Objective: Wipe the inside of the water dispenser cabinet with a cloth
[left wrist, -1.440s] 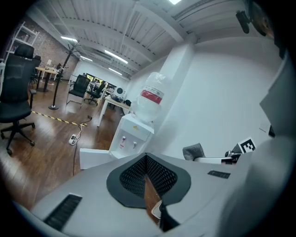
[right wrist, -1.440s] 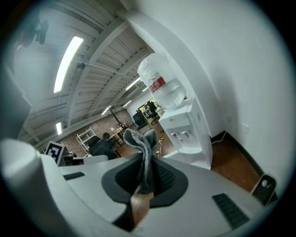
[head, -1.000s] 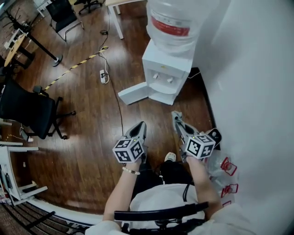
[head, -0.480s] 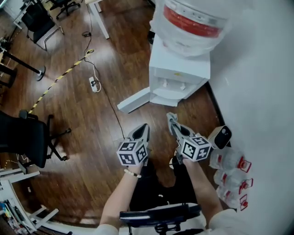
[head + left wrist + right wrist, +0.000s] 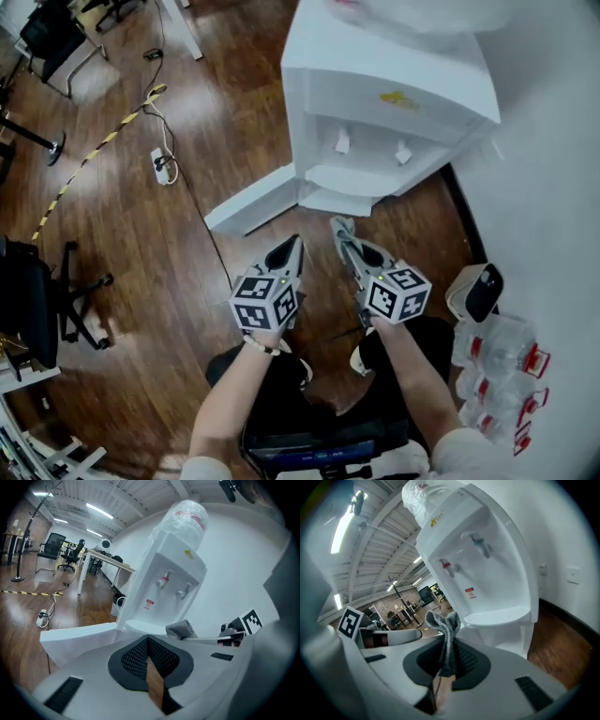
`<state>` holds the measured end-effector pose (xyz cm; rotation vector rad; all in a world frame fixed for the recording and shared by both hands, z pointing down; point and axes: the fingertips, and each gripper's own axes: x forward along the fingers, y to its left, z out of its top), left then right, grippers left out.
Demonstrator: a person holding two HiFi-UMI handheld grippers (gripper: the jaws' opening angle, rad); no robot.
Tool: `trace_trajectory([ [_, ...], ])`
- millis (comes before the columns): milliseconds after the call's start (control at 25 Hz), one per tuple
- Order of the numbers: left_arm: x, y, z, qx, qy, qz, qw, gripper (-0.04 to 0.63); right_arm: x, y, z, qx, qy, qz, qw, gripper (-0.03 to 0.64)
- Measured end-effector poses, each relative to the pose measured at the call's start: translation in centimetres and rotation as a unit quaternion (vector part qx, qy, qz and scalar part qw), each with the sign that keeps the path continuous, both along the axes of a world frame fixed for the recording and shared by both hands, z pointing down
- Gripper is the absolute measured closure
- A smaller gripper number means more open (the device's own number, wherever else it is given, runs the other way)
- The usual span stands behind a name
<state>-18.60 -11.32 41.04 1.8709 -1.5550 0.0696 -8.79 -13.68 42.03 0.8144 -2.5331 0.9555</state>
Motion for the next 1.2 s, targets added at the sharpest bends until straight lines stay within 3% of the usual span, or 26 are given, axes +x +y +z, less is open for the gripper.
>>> trace_trajectory([
  [320, 0.1, -3.9, 12.6, 0.021, -0.041, 0.016, 0.9988, 0.598, -0.4, -4.5, 14.0, 0.026, -0.027, 0.038, 0.999, 0.581],
  [600, 0.9, -7.3, 19.1, 0.047, -0.092, 0.057, 0.9930, 0.598, -1.6, -9.4, 23.6, 0.068, -0.026, 0.094, 0.993, 0.581],
  [800, 0.4, -9.4, 21.4, 0.030, -0.084, 0.045, 0.9950, 0.598, -2.7, -12.0, 25.7, 0.089, -0.071, 0.129, 0.985, 0.581],
  [960, -1.1, -8.7, 22.1, 0.014, -0.090, 0.014, 0.9958, 0.598, -4.7, -14.0, 26.3, 0.106, -0.116, 0.106, 0.982, 0.580],
  [1080, -1.9, -8.1, 21.8, 0.006, -0.056, -0.018, 0.9982, 0.598, -5.7, -16.3, 26.1, 0.149, -0.135, 0.090, 0.975, 0.580],
  [1200, -1.6, -7.9, 20.6, 0.013, -0.067, -0.016, 0.9975, 0.598, -6.4, -18.3, 24.9, 0.212, -0.122, 0.082, 0.966, 0.581],
])
